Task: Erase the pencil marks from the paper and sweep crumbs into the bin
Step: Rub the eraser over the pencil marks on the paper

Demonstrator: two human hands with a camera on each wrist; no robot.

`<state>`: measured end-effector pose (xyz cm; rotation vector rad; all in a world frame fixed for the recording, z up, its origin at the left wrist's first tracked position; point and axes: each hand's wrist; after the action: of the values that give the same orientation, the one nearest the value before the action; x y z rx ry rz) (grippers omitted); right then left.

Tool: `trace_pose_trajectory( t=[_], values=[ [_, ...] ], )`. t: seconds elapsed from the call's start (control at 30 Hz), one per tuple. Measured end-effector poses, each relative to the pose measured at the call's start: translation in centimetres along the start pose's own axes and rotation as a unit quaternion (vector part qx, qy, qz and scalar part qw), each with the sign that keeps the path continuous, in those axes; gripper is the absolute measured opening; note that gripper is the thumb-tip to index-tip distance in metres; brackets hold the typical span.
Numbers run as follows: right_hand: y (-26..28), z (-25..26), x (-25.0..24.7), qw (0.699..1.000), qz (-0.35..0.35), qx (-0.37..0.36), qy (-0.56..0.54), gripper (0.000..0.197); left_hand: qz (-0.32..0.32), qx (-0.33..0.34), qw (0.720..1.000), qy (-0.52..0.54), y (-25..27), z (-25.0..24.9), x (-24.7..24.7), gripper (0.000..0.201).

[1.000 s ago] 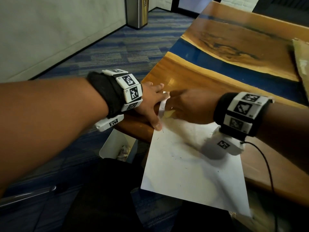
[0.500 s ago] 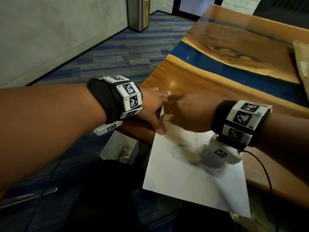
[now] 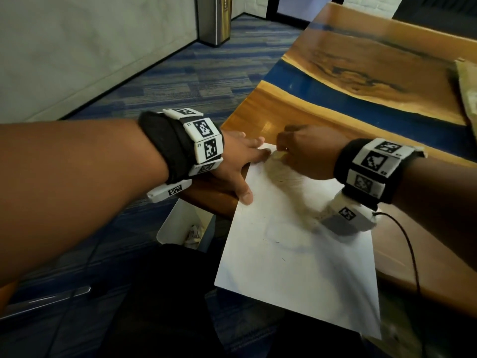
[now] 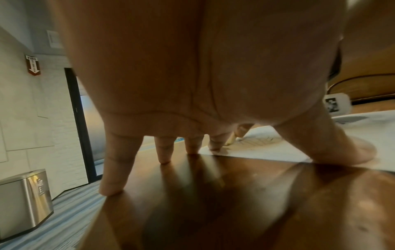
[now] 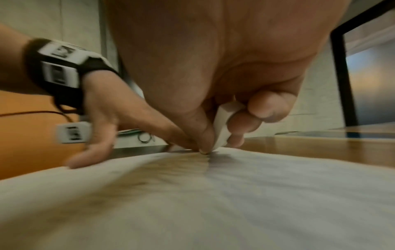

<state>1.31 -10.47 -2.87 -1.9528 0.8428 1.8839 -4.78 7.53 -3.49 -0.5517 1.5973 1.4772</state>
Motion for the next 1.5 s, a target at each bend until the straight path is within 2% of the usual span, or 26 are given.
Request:
trace_pose_trajectory(
  t=[0.13,0.17,0.27,0.3,0.33,0.43,0.47,0.6,0.67,0.73,0.77,0.83,0.93,1.0,1.1,1.17,1.2,1.3,1.4,1.5],
  values=[
    [1.8,2.9,-0.1,0.99,0.033,-0.132,-0.03,0.032,0.002,0.012,1.0,0.015,-0.1,0.1,-0.2,0.119],
    [1.7,2.5,-0.2,0.991,0.033,-0.128,-0.03,0.032,0.003,0.009,1.0,0.012,-0.1,0.0,-0.2,0.121],
    [0.5,0.2,-0.1,1.0,0.006,-0.025,-0.002,0.03,0.005,0.002,1.0,-0.009,-0.2,0.0,-0.2,0.126],
    [0.6,0.3,0.0,1.0,0.004,-0.016,0.004,0.031,0.006,0.001,1.0,-0.009,-0.3,0.0,-0.2,0.127],
    [0.9,0.9,0.1,0.999,0.009,-0.034,0.001,0.033,0.007,0.0,1.0,-0.004,-0.4,0.0,-0.2,0.127],
    [2.4,3.5,0.1,0.988,0.042,-0.149,0.002,0.036,0.01,0.009,1.0,0.002,-0.7,0.1,-0.2,0.127],
    [2.3,3.3,-0.1,0.988,0.041,-0.149,-0.002,0.036,0.01,0.011,1.0,-0.001,-0.7,0.1,-0.2,0.126],
    [0.8,0.6,0.0,0.999,0.0,-0.031,0.016,0.031,0.007,0.002,1.0,-0.008,-0.5,0.0,-0.3,0.125],
    [1.4,1.7,0.1,0.998,0.011,-0.06,0.01,0.035,0.005,0.001,1.0,0.004,-0.4,0.0,-0.3,0.124],
    [2.4,3.5,0.0,0.989,0.038,-0.14,0.0,0.037,0.006,0.005,1.0,0.009,-0.4,0.0,-0.5,0.123],
    [2.5,3.7,0.1,0.987,0.049,-0.156,-0.01,0.036,0.007,0.007,1.0,0.005,-0.4,0.0,-0.5,0.124],
    [1.8,2.1,0.1,0.992,0.048,-0.112,-0.037,0.035,0.009,0.003,1.0,-0.001,-0.3,-0.1,-0.6,0.123],
    [1.2,-0.8,0.3,0.997,0.015,0.022,-0.077,0.029,0.016,-0.01,1.0,0.01,0.1,-0.4,-0.8,0.122],
    [1.1,-1.2,0.5,0.985,0.004,0.057,-0.162,0.025,0.011,-0.013,1.0,0.023,0.2,-0.5,-0.8,0.121],
    [1.3,-0.5,0.8,0.946,0.039,0.112,-0.302,0.02,-0.003,-0.017,0.999,0.032,0.0,-0.6,-0.4,0.124],
    [1.4,-0.5,0.9,0.935,0.052,0.12,-0.329,0.018,-0.013,-0.021,0.999,0.033,-0.1,-0.7,0.0,0.126],
    [1.5,-0.5,0.9,0.943,0.055,0.108,-0.311,0.02,-0.016,-0.023,0.999,0.034,0.0,-0.8,0.1,0.126],
    [1.6,-0.9,0.8,0.985,0.035,0.062,-0.158,0.024,-0.016,-0.027,0.999,0.035,0.3,-1.0,0.1,0.125],
    [2.1,-0.3,0.6,0.991,0.009,0.063,-0.118,0.017,-0.009,-0.026,0.999,0.031,0.2,-1.0,0.1,0.127],
    [3.3,2.0,0.5,0.996,0.018,-0.037,-0.081,0.016,-0.003,-0.02,0.999,0.036,0.1,-0.8,0.2,0.13]
  ],
)
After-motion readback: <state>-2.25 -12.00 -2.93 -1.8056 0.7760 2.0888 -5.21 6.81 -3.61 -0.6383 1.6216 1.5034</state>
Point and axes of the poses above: each hand's wrist, its own y-axis away from the middle knuckle, its own x-axis out of the palm, z = x × y
